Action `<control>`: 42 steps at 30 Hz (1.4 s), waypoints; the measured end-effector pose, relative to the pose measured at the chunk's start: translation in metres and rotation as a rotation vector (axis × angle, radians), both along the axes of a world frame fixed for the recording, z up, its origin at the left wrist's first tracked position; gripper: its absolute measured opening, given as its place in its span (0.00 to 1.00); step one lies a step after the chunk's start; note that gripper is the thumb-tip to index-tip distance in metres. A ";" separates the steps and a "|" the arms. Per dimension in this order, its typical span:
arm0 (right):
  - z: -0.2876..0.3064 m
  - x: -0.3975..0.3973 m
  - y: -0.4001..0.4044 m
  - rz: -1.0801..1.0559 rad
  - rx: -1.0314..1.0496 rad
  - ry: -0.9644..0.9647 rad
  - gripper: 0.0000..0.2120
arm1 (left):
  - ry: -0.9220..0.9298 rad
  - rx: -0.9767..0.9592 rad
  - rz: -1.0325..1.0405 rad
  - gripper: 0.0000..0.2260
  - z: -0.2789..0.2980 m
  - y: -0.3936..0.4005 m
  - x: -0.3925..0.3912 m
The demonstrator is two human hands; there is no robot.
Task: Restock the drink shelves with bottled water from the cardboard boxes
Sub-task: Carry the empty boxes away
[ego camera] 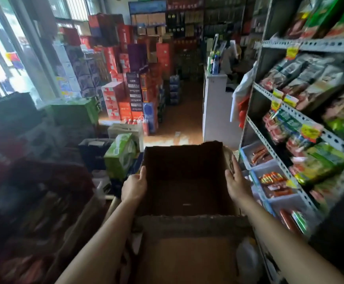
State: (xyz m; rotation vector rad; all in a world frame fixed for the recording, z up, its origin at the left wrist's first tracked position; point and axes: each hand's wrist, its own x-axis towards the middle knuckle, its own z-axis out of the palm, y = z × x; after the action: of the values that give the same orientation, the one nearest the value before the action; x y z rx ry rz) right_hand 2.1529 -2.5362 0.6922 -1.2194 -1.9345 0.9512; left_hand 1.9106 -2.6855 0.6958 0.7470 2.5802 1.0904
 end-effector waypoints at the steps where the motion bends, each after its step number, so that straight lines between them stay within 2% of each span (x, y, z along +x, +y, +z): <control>1: 0.006 -0.018 0.024 -0.002 -0.004 0.005 0.26 | -0.005 0.017 -0.004 0.27 0.008 0.027 -0.019; 5: 0.020 -0.082 0.116 -0.043 -0.016 0.005 0.25 | 0.015 0.008 -0.010 0.27 0.026 0.127 -0.089; 15: 0.012 -0.237 0.373 -0.039 0.005 -0.069 0.26 | 0.014 -0.017 0.028 0.30 0.014 0.380 -0.246; 22: 0.024 -0.351 0.549 -0.017 -0.011 -0.112 0.25 | -0.033 -0.027 0.076 0.26 0.035 0.544 -0.343; 27: 0.005 -0.436 0.669 0.018 -0.011 -0.099 0.25 | -0.121 0.058 0.099 0.36 0.005 0.665 -0.430; 30: -0.010 -0.490 0.743 0.004 -0.007 -0.081 0.25 | -0.070 0.033 0.075 0.30 -0.002 0.740 -0.481; 34: -0.017 -0.565 0.848 -0.033 -0.022 -0.021 0.25 | -0.054 -0.011 0.073 0.33 -0.004 0.849 -0.556; 37: -0.013 -0.613 0.928 -0.051 -0.032 -0.066 0.25 | -0.047 -0.015 0.042 0.28 0.001 0.930 -0.607; 42: -0.013 -0.681 1.056 -0.060 -0.015 -0.127 0.25 | -0.018 -0.017 0.018 0.27 0.007 1.056 -0.672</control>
State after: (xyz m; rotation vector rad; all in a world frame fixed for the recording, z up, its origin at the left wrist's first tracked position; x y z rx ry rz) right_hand 1.4718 -1.4797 0.6793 -1.3684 -1.9800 0.8778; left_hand 1.2390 -1.6293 0.7027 0.7076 2.5825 1.0741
